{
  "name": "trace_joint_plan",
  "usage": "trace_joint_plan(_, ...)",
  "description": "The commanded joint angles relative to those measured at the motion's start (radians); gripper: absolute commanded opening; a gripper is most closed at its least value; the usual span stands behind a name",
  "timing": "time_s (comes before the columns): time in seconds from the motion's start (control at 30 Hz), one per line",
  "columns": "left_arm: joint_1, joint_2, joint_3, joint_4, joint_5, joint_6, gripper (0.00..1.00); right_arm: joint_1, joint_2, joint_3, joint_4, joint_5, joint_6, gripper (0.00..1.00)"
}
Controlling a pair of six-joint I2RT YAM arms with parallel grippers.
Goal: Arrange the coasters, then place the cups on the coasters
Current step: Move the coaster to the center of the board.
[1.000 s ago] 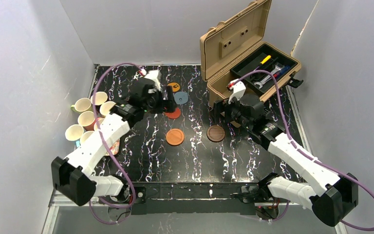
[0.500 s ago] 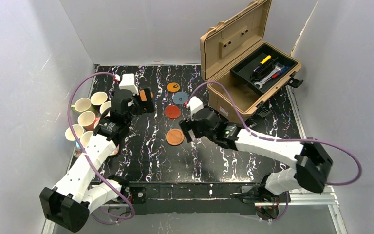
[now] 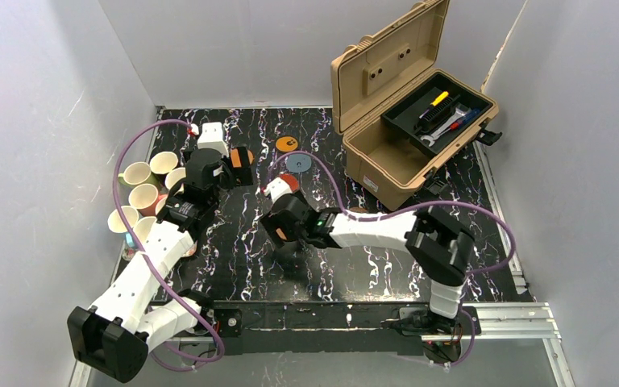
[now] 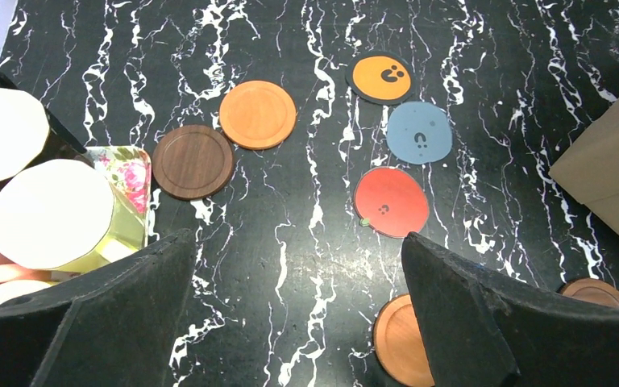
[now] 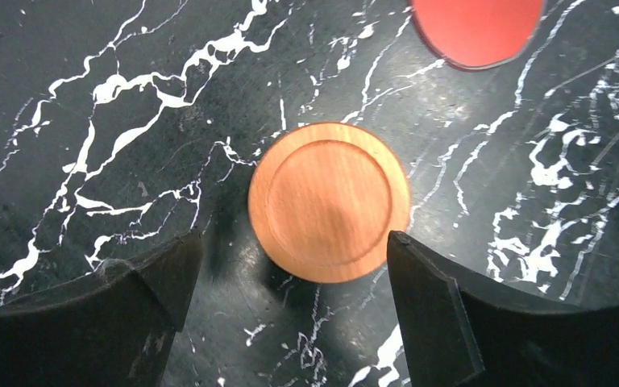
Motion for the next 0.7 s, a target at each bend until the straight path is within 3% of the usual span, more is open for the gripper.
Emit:
trace_joint_plan(0.0,0.003,-0.006,0.037,-0.015,-0.044,0.005,0.98,0.028,0.078,0.082,-0.037,0.048,-0.008,0.91)
trace_joint_plan(0.43,0.003,-0.026,0.033,-0.013,-0.046,0.001,0.98,0.039,0.231,0.200,-0.073,0.049,-0.049,0.71)
trace_joint_plan(0.67,0.003,-0.021,0.033,-0.013,-0.042,-0.001,0.98,0.036,0.259,0.217,-0.071,0.095,-0.036,0.65)
